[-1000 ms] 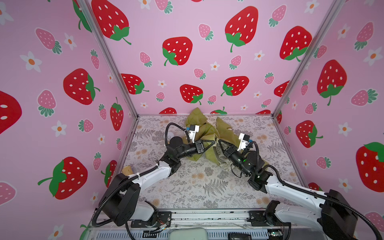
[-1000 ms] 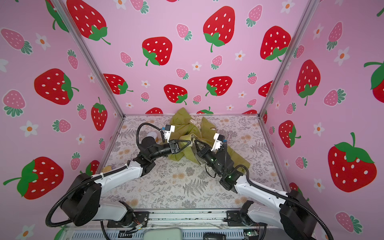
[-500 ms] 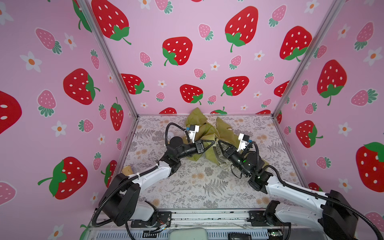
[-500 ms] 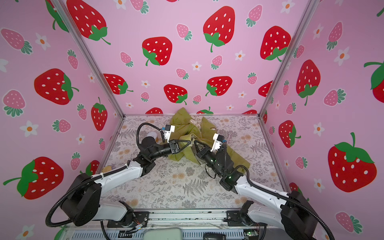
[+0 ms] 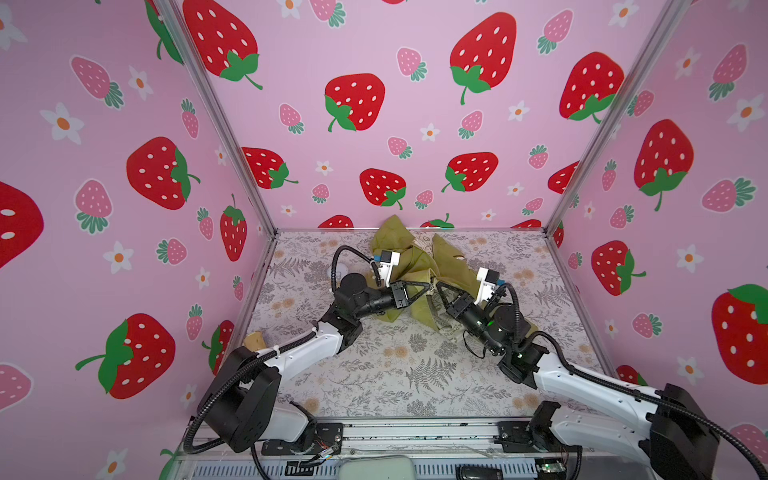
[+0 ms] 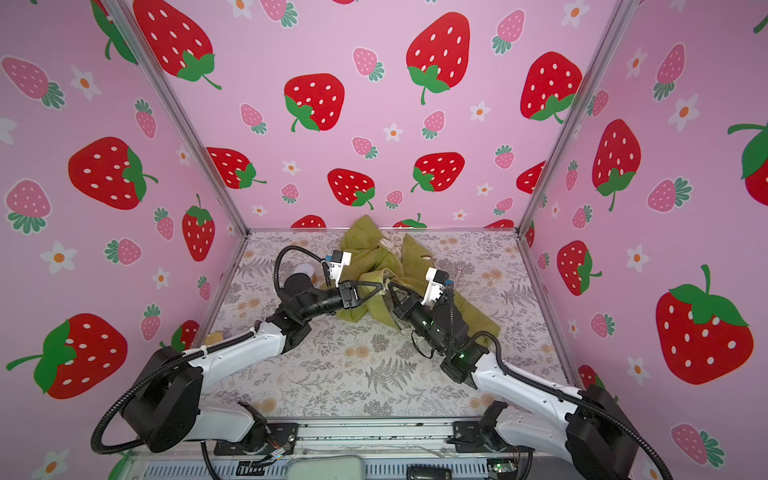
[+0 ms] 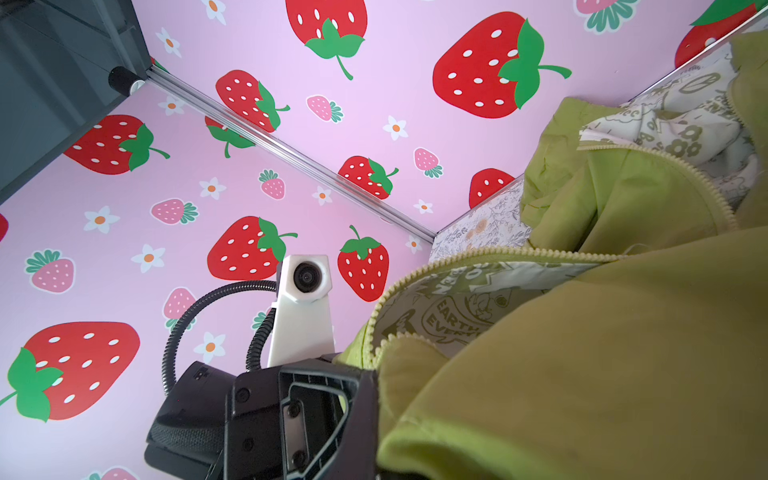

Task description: Zip up the jacket

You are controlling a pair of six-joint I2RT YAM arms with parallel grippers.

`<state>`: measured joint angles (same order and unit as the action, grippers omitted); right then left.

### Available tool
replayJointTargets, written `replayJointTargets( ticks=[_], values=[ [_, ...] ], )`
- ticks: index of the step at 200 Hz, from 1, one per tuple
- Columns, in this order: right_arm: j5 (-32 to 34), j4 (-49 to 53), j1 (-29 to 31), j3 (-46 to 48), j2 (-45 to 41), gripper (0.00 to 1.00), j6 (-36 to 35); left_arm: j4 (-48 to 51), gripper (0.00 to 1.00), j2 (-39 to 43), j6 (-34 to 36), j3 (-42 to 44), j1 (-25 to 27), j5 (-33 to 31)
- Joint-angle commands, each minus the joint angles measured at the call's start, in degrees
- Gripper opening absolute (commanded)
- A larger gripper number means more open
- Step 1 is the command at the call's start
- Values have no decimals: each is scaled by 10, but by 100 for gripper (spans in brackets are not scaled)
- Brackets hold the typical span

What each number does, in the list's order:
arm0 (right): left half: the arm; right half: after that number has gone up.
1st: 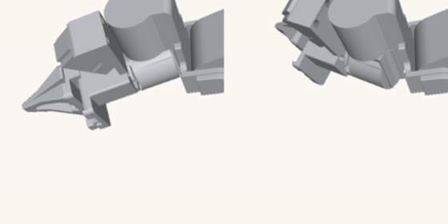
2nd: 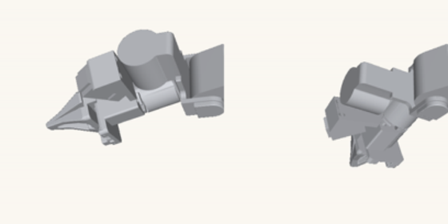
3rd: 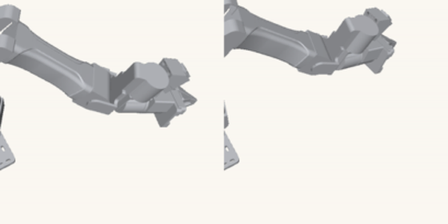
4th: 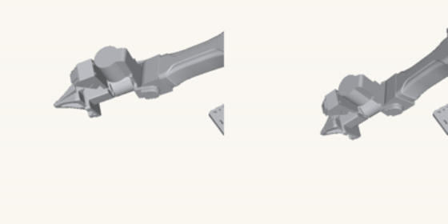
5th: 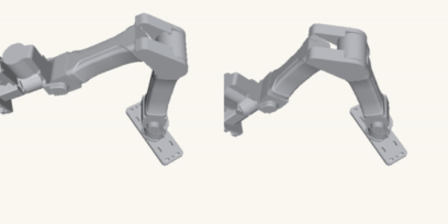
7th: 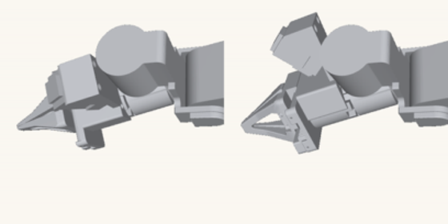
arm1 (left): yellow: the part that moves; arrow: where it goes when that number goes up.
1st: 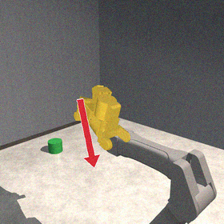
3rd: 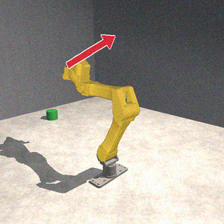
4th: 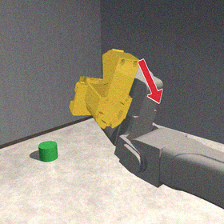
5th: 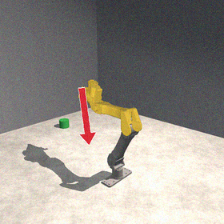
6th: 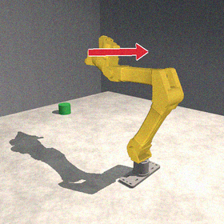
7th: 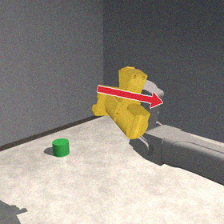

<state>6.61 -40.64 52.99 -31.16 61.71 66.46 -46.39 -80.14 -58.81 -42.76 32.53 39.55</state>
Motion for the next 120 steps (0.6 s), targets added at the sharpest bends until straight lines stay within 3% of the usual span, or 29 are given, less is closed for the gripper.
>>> replayJointTargets(
  ticks=[1, 120],
  values=[
    [-22, 6, 11, 15, -13, 0, -6, -27, 0, 2, 3, -18, 2, -1],
    [-36, 10, 11, 24, -6, 0, -3, -27, 0, -4, 2, -21, 2, 1]
  ],
)
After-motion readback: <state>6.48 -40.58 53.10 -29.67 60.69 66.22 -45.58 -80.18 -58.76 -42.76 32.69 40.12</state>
